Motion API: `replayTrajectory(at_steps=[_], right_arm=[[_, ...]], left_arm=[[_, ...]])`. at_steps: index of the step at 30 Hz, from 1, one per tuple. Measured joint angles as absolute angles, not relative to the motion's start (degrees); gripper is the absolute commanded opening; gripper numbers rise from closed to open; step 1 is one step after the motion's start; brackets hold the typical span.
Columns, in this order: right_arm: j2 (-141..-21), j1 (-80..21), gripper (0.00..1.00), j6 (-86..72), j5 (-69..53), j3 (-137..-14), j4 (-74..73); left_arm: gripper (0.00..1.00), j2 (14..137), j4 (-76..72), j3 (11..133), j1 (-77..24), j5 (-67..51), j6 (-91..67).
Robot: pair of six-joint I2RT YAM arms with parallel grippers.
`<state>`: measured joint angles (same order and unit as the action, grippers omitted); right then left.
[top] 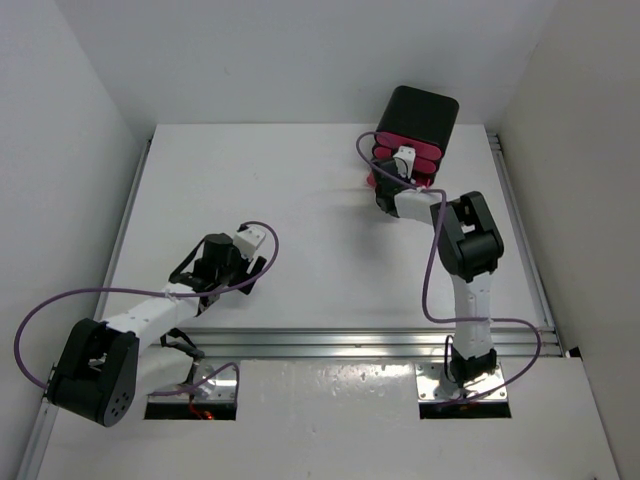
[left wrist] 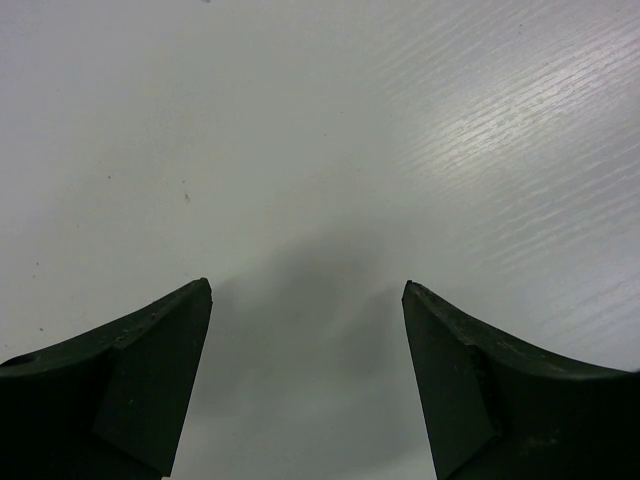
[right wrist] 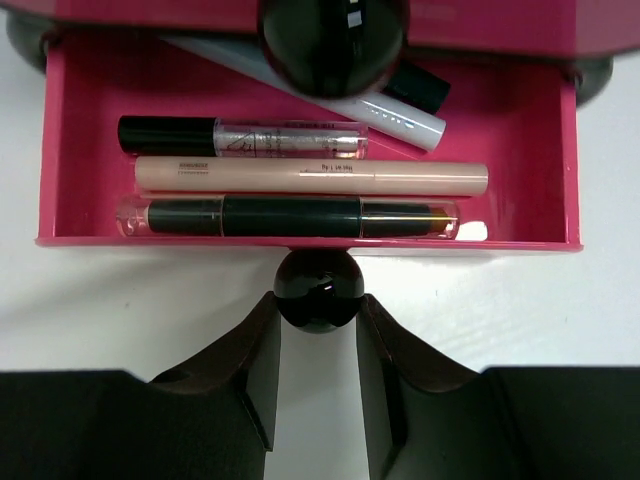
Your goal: Organize the makeup
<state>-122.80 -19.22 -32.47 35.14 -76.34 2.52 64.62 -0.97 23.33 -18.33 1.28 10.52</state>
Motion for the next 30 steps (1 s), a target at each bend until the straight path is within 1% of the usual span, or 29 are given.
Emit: replayTrajectory(at_steps=[12, 15, 20, 22, 27, 30], right_arm=[[-127.57, -16.47, 0.17, -23.70, 34.06, -80.38, 10.17], [-128.31, -16.29, 0.21, -20.95, 34.13, -80.38, 12.71], [-129.49, -16.19, 0.23, -17.15, 34.65, -80.40, 16.36], [-130.10, -16.19, 0.25, -15.94, 35.00, -80.84, 17.15], [-131.33, -16.21, 0.25, -14.44, 35.59, -82.17, 17.98], [-131.35, -16.23, 0.30, -14.28, 35.55, -82.19, 17.98]], left_arm=[[0.83, 64.82, -0.97, 23.33, -18.33, 1.28, 10.55], [0.83, 64.82, -0.97, 23.33, -18.33, 1.28, 10.72], [0.83, 64.82, -0.97, 23.33, -18.33, 1.28, 11.35], [0.83, 64.84, -0.97, 23.33, -18.33, 1.26, 11.38], [0.83, 64.84, -0.97, 23.33, -18.33, 1.28, 11.42], [0.83, 64.82, -0.99, 23.33, -18.33, 1.28, 11.44]])
